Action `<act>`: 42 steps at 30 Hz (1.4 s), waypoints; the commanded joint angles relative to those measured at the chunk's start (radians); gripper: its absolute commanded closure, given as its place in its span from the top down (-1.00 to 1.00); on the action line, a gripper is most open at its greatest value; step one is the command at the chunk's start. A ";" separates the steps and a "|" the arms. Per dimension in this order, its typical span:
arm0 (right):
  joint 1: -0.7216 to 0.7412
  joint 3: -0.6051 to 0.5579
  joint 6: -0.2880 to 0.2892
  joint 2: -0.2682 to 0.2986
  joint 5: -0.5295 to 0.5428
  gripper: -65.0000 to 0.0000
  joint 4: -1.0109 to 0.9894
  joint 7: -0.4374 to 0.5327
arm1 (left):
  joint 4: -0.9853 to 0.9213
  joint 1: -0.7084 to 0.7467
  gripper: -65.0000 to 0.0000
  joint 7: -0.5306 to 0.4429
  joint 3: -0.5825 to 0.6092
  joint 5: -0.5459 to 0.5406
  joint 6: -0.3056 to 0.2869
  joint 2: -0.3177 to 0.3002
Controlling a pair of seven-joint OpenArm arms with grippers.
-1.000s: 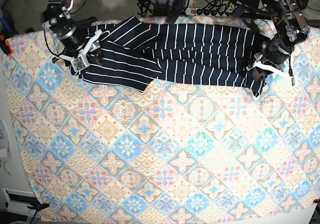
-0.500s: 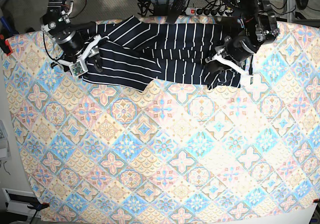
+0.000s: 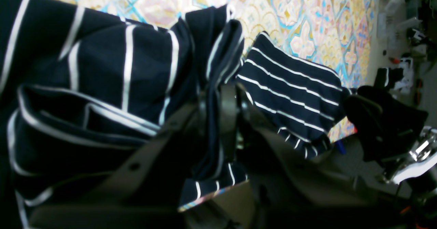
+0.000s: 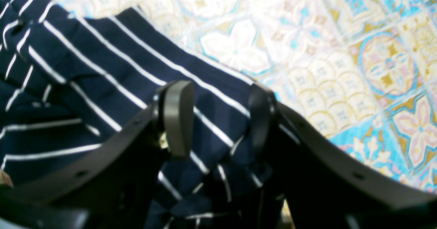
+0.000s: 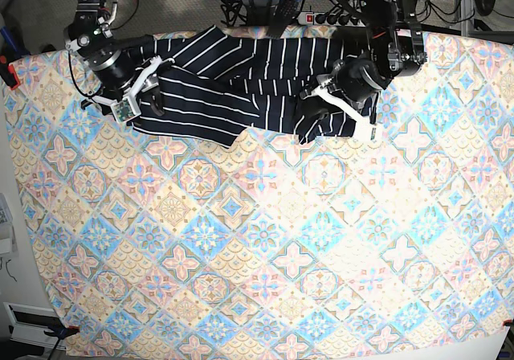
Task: Fold the T-shirt properly
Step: 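Grasp the shirt end with the left gripper and fold it toward the right gripper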
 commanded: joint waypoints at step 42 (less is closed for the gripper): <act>0.014 0.004 -0.002 0.007 0.013 -0.19 0.020 0.025 | -0.034 0.076 -0.47 -0.016 0.071 -0.143 -0.006 -0.267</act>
